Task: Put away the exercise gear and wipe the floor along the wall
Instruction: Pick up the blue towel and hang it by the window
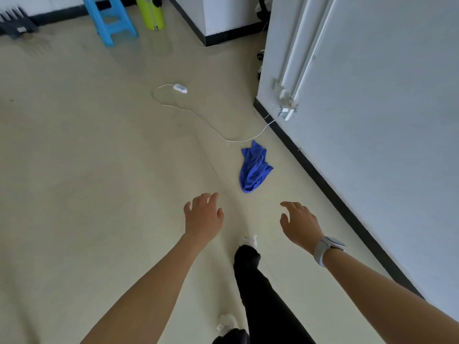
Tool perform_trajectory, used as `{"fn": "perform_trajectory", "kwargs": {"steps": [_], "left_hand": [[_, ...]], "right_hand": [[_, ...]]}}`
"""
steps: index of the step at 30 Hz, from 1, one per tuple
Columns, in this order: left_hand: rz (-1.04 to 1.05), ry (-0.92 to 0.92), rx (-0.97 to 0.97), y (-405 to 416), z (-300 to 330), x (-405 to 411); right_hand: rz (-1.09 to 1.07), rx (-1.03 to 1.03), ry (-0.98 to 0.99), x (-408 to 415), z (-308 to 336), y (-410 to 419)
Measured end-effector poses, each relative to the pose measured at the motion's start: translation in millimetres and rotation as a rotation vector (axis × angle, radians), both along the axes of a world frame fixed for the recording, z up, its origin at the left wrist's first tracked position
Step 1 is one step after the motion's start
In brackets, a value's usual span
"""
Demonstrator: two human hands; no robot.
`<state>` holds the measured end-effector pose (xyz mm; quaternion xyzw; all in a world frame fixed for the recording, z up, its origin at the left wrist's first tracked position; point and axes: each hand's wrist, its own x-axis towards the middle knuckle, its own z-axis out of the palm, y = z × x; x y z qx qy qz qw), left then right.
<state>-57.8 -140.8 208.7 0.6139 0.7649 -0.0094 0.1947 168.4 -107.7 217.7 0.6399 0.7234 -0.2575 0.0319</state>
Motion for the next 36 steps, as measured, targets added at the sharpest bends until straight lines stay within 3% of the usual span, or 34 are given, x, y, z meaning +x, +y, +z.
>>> {"fn": "perform_trajectory", "kwargs": {"steps": [6, 11, 18, 23, 28, 32, 36], "left_hand": [[-0.095, -0.007, -0.031, 191, -54, -28], [-0.154, -0.030, -0.117, 319, -151, -59], [-0.176, -0.030, -0.293, 380, -362, -101], [-0.282, -0.016, -0.313, 421, -549, -115], [-0.452, 0.058, -0.366, 442, -708, -106], [-0.540, 0.088, -0.370, 443, -758, -104], [-0.491, 0.099, -0.487, 446, -731, -112]], "right_hand": [[-0.071, -0.045, 0.030, -32, -58, 169], [-0.136, -0.109, 0.054, -74, -162, 300], [-0.194, -0.363, 0.012, -125, -380, 366], [-0.138, -0.339, -0.081, -149, -563, 390], [-0.088, -0.298, -0.323, -155, -714, 397], [-0.063, -0.186, -0.341, -144, -752, 398], [-0.276, -0.274, -0.054, -132, -711, 411]]}}
